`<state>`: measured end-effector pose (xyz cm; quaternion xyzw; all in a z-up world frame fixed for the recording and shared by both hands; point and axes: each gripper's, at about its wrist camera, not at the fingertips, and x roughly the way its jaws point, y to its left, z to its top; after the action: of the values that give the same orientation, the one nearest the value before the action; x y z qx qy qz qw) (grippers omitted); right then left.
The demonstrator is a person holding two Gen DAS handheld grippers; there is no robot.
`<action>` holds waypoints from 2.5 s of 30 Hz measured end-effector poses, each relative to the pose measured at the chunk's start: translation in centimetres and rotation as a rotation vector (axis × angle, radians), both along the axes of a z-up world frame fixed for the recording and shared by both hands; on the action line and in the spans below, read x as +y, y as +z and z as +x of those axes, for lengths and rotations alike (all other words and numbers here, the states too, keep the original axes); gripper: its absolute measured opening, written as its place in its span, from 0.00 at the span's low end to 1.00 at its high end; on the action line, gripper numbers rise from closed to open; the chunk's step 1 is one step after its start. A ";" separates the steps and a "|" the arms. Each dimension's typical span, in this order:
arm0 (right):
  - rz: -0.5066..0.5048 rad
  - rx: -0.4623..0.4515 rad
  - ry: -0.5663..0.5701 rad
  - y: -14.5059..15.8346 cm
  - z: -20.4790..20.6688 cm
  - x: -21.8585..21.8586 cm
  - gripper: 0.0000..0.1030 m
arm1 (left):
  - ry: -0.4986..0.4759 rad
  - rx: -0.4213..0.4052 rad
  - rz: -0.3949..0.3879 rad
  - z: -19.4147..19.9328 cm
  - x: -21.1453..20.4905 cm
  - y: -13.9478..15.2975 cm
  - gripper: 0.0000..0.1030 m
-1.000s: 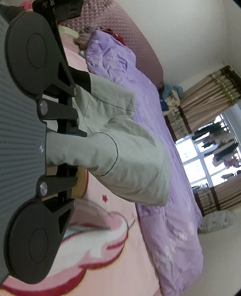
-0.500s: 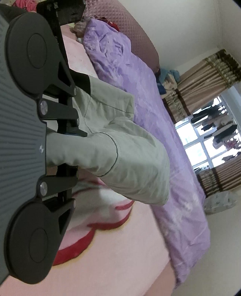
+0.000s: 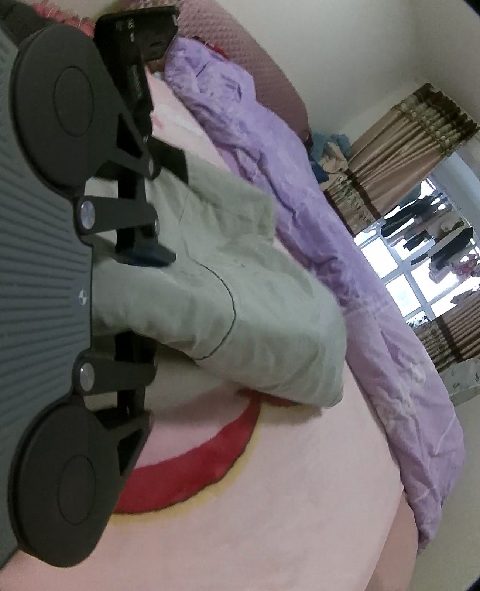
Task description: Fold large clothes
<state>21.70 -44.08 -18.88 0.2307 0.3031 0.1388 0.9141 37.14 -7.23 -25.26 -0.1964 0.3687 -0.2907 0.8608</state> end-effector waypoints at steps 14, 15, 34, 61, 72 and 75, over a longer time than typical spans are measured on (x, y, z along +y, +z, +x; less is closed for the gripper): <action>-0.324 -0.288 -0.400 8.0 -6.3 4.9 0.25 | 0.180 -0.272 0.111 -5.2 -1.8 9.5 0.82; -0.341 -0.303 -0.402 7.7 -6.3 6.0 0.25 | 0.173 -0.306 0.140 -5.8 -2.9 9.1 0.83; -0.524 -0.153 -0.367 4.6 -5.1 10.6 0.23 | 0.151 -0.234 0.336 -7.0 -4.4 5.8 0.87; -0.572 -0.066 -0.355 5.9 -11.0 14.2 0.70 | 0.047 -0.111 0.502 -13.5 -5.4 7.0 0.91; -0.583 0.027 -0.345 9.3 -14.6 15.1 0.77 | -0.027 -0.190 0.552 -20.1 -6.0 11.4 0.91; -0.579 0.041 -0.359 9.3 -14.9 14.9 0.77 | -0.026 -0.190 0.543 -20.6 -5.9 11.9 0.91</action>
<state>6.81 -29.13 -9.54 0.0139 0.3026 -0.1210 0.9453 16.52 -13.17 -13.36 0.0740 0.3534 -0.2097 0.9087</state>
